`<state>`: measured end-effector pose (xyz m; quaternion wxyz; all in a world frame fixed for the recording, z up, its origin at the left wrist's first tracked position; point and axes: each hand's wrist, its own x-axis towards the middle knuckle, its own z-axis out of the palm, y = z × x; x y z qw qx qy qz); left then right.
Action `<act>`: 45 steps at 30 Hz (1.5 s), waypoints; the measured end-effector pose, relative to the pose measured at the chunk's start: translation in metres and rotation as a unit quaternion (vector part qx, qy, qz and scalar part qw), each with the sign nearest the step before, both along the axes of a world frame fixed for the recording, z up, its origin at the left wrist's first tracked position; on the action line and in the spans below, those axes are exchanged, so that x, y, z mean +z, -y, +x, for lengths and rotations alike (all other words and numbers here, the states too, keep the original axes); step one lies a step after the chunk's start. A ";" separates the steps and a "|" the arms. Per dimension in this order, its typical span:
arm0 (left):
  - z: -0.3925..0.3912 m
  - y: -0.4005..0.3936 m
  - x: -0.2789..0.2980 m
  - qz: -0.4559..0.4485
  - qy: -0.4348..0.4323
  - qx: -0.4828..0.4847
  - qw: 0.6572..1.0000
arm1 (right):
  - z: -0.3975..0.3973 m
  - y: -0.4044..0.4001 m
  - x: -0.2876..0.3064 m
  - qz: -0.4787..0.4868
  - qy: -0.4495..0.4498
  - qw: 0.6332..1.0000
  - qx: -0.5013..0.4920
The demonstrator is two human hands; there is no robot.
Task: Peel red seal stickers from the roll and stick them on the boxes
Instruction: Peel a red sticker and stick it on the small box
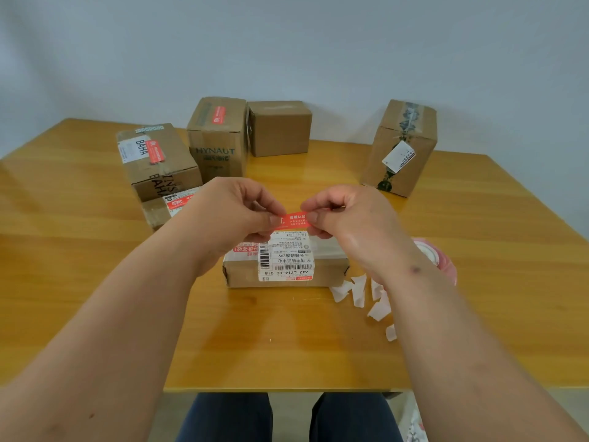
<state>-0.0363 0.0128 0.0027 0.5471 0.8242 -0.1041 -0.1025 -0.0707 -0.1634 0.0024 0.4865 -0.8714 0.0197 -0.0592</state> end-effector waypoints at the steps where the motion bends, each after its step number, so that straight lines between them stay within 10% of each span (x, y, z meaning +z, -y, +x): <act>1: 0.002 0.000 -0.001 -0.007 -0.008 0.002 1.000 | 0.001 -0.001 -0.001 0.004 -0.001 1.000 -0.001; 45: 0.024 0.026 -0.024 0.323 0.051 0.013 0.945 | 0.029 -0.009 -0.033 -0.223 -0.090 0.970 -0.038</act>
